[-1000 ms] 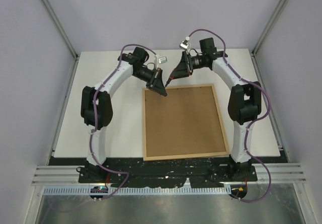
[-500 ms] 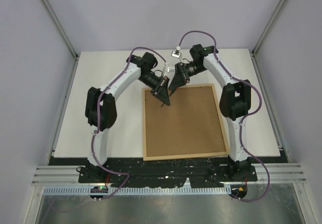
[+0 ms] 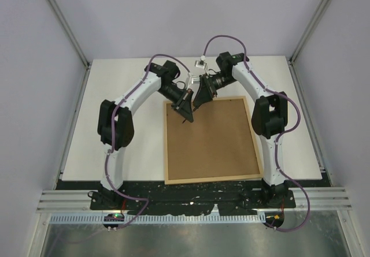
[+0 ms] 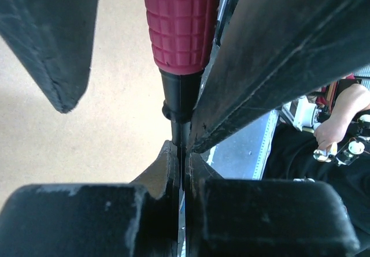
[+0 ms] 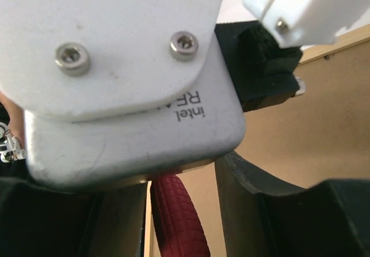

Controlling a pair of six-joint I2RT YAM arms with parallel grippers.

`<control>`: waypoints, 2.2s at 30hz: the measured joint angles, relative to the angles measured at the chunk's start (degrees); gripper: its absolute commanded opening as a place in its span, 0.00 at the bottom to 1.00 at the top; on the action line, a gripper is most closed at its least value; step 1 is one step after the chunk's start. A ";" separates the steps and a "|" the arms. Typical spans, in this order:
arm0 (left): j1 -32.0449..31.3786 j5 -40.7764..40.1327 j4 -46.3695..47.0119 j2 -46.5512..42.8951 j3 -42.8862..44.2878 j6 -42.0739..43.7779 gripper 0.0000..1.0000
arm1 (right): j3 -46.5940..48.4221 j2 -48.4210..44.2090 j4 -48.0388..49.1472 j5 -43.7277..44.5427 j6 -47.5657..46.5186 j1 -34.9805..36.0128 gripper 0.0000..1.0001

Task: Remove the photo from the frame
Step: Adjust the screwdriver.

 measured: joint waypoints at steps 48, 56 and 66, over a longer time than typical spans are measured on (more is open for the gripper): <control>0.22 0.26 -3.58 -0.02 -0.31 4.24 0.00 | -6.49 -4.55 1.86 -0.55 1.36 1.38 0.40; 0.39 -0.63 -3.85 -0.02 -0.63 5.27 0.10 | -6.78 -4.55 2.01 -0.44 1.44 1.68 0.08; 2.78 -3.02 -0.50 -0.50 -2.80 2.25 0.65 | -6.99 -4.55 0.74 -1.18 0.70 2.19 0.08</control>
